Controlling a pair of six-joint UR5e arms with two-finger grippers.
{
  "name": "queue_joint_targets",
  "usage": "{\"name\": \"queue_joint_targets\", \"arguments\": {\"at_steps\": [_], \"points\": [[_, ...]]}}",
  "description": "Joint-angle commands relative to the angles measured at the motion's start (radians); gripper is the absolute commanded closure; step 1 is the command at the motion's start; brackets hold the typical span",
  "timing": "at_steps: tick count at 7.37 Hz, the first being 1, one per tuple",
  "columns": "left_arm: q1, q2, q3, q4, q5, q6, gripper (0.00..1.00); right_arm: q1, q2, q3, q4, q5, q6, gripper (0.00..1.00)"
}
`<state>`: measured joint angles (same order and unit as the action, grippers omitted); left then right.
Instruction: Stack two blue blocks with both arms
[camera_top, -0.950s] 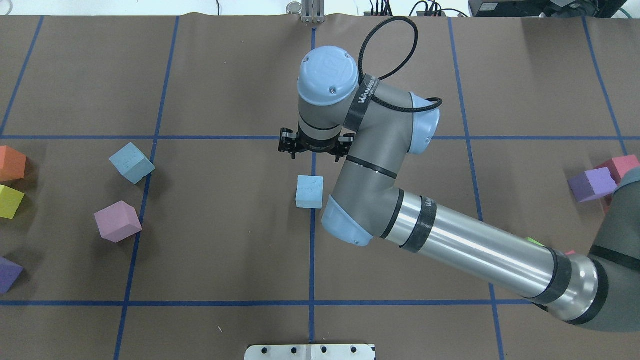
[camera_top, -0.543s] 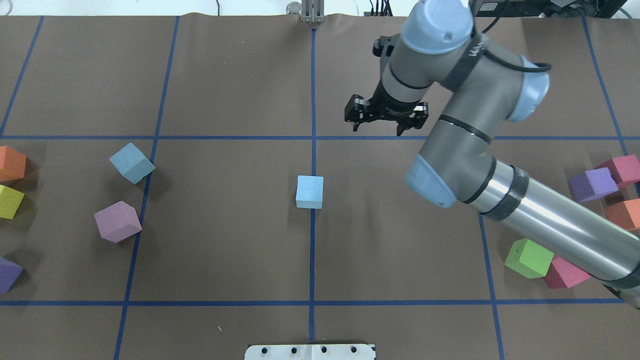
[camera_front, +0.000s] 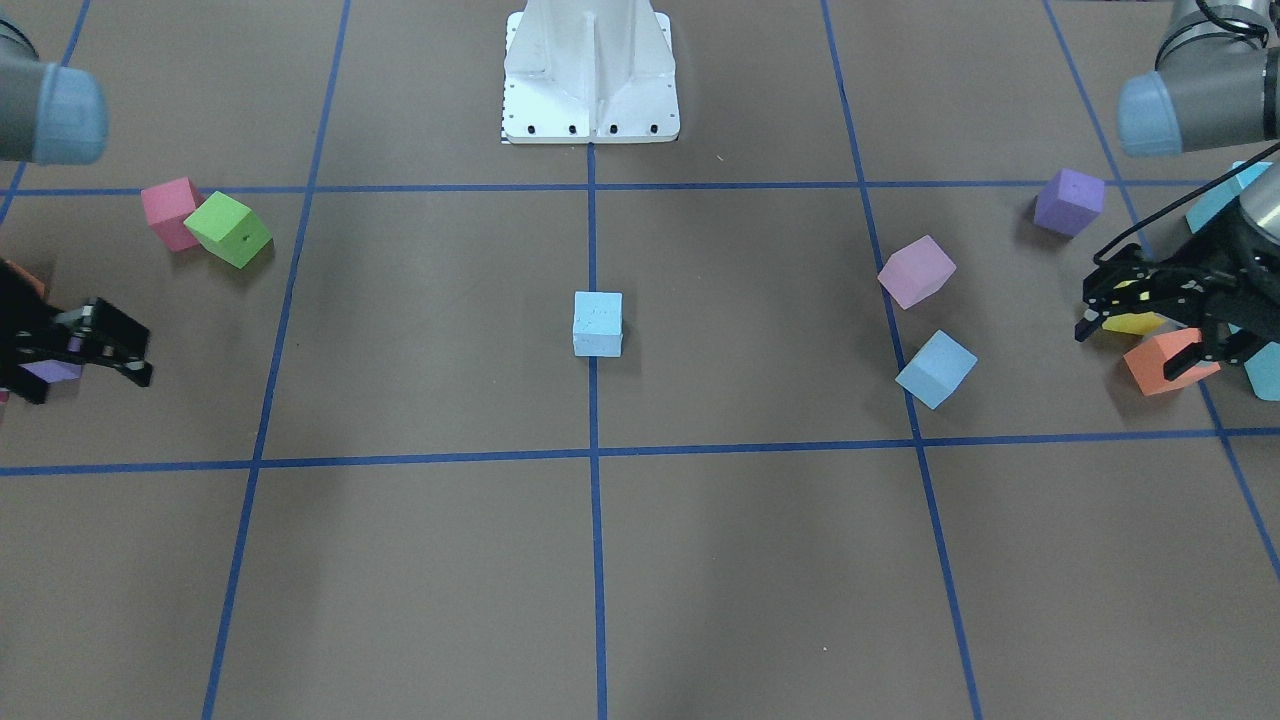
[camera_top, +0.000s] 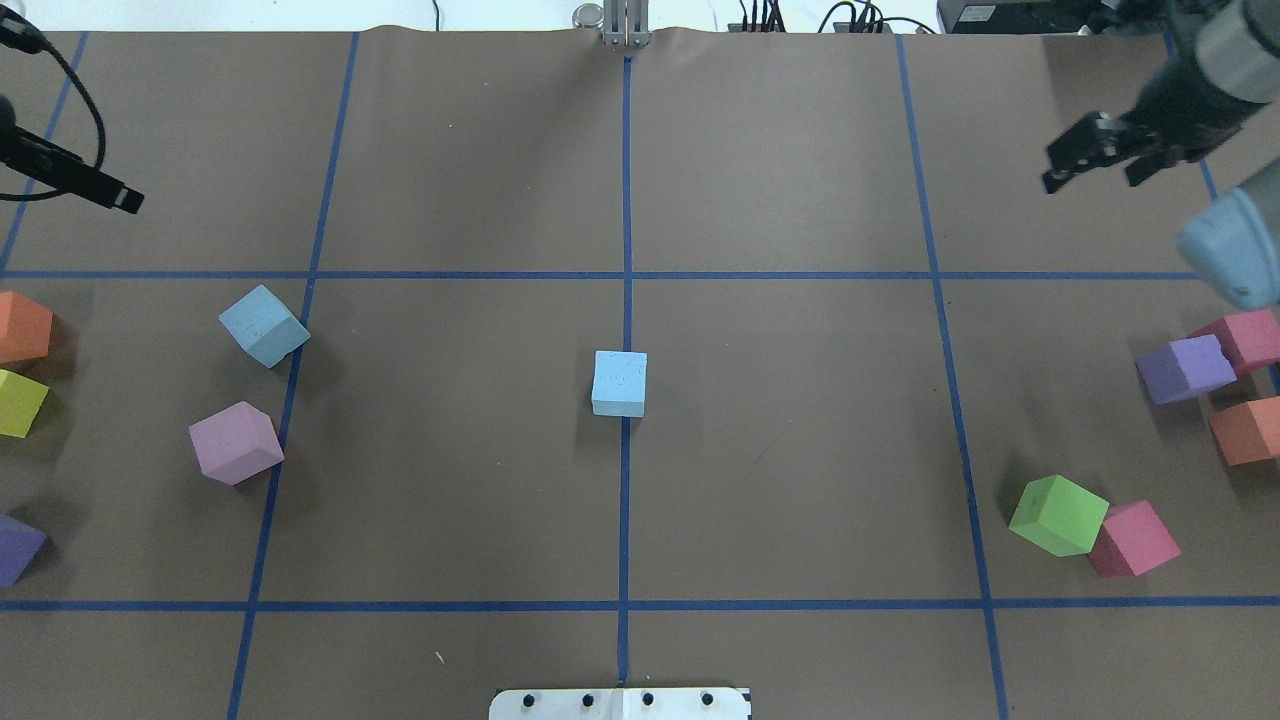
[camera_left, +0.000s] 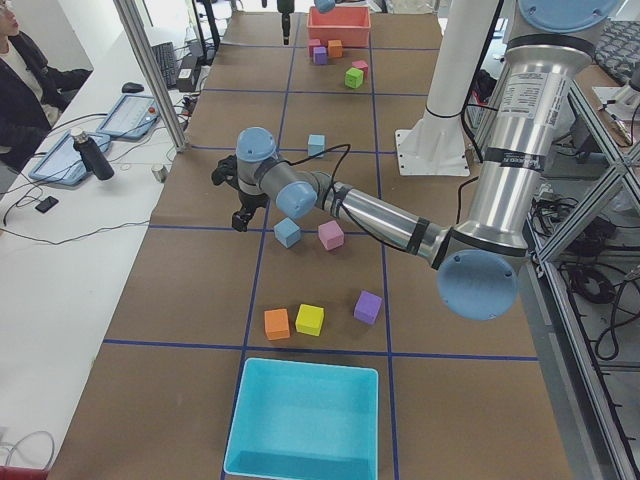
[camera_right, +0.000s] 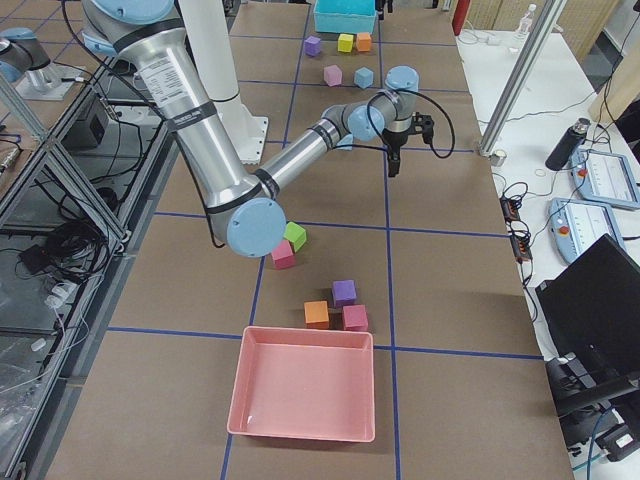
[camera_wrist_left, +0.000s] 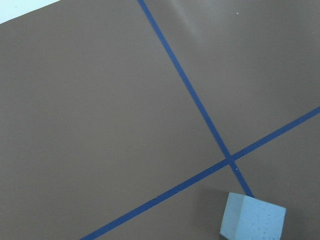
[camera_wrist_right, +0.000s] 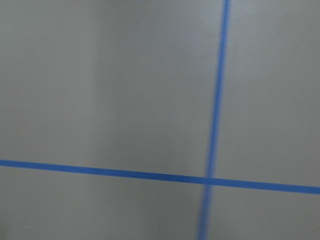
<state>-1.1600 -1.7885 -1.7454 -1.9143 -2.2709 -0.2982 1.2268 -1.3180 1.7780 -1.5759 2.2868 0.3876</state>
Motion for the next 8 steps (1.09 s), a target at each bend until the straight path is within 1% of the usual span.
{"name": "queue_joint_targets", "arguments": {"at_steps": [1, 2, 3, 4, 5, 6, 8], "points": [[0.106, -0.048, -0.008, 0.003, 0.045, -0.068, 0.02, 0.22, -0.237, 0.002, -0.001, 0.011, -0.418, 0.0], [0.138, -0.048, -0.003, 0.003, 0.071, -0.068, 0.02, 0.291, -0.329, -0.009, -0.006, -0.009, -0.485, 0.0], [0.185, -0.046, 0.012, 0.0, 0.13, -0.064, 0.02, 0.347, -0.395, -0.002, -0.006, -0.015, -0.513, 0.0], [0.213, -0.072, 0.056, -0.002, 0.143, -0.05, 0.02, 0.37, -0.426, 0.006, -0.006, -0.015, -0.532, 0.0], [0.223, -0.096, 0.093, -0.003, 0.143, -0.047, 0.02, 0.369, -0.425, 0.001, -0.006, -0.016, -0.532, 0.0], [0.255, -0.092, 0.105, -0.014, 0.145, -0.012, 0.02, 0.369, -0.423, 0.0, -0.006, -0.018, -0.532, 0.0], [0.27, -0.084, 0.116, -0.015, 0.145, 0.001, 0.02, 0.369, -0.426, -0.005, -0.006, -0.02, -0.532, 0.0]]}}
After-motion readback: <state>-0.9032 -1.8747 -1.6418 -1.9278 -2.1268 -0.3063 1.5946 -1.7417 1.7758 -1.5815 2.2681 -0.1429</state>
